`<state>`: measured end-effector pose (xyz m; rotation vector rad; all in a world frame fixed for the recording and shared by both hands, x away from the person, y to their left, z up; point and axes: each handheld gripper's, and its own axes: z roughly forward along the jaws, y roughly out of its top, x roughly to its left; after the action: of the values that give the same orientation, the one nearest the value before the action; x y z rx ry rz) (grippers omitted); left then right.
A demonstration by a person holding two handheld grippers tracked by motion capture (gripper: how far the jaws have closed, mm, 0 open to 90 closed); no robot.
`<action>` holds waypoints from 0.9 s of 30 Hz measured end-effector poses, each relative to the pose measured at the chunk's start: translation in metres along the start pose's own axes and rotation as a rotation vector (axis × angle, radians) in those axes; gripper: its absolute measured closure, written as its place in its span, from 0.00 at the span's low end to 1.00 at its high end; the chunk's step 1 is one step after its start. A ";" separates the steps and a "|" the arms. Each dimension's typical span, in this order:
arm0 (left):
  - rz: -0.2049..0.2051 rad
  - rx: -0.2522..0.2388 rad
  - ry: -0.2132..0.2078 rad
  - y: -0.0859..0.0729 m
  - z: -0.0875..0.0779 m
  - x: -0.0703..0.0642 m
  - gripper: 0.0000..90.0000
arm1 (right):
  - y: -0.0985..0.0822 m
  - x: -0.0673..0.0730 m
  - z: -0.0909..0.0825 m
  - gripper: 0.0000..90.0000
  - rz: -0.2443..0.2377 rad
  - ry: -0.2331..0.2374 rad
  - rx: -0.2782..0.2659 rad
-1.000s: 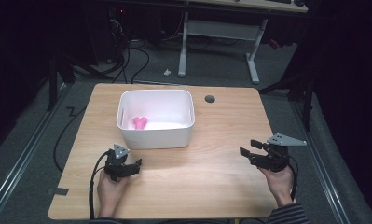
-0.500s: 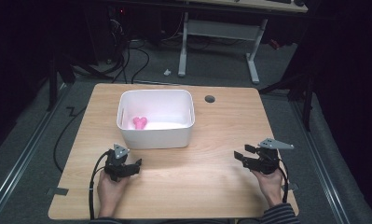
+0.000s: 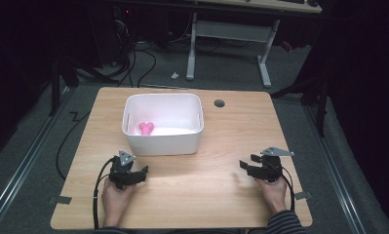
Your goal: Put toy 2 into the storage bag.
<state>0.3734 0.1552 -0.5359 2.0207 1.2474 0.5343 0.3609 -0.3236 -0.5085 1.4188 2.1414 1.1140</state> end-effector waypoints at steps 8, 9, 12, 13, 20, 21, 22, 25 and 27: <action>0.000 0.000 0.000 0.000 0.000 0.000 0.28 | -0.006 -0.002 0.010 0.42 0.004 -0.015 0.025; 0.000 0.000 0.000 0.000 0.000 0.000 0.28 | -0.007 -0.002 0.011 0.42 0.007 -0.017 0.029; 0.000 0.000 0.000 0.000 0.000 0.000 0.28 | -0.008 -0.001 0.014 0.42 -0.001 -0.023 0.032; 0.000 0.000 0.000 0.000 0.000 0.000 0.28 | -0.008 -0.001 0.015 0.42 -0.008 -0.028 0.034; 0.000 0.000 0.000 0.000 0.000 0.000 0.28 | -0.009 0.004 0.023 0.42 -0.035 -0.042 0.050; 0.001 0.000 0.000 0.000 0.000 0.000 0.28 | -0.009 0.004 0.023 0.42 -0.049 -0.045 0.050; 0.000 0.000 0.000 0.000 0.000 0.000 0.28 | -0.009 0.005 0.023 0.42 -0.051 -0.048 0.050; 0.001 0.000 0.000 0.000 0.000 0.000 0.28 | -0.009 0.005 0.025 0.41 -0.064 -0.055 0.049; 0.002 -0.001 0.000 0.000 0.000 0.000 0.28 | -0.008 0.008 0.026 0.39 -0.077 -0.071 0.057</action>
<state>0.3734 0.1550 -0.5360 2.0208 1.2457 0.5361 0.3696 -0.3073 -0.5300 1.3666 2.1746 0.9671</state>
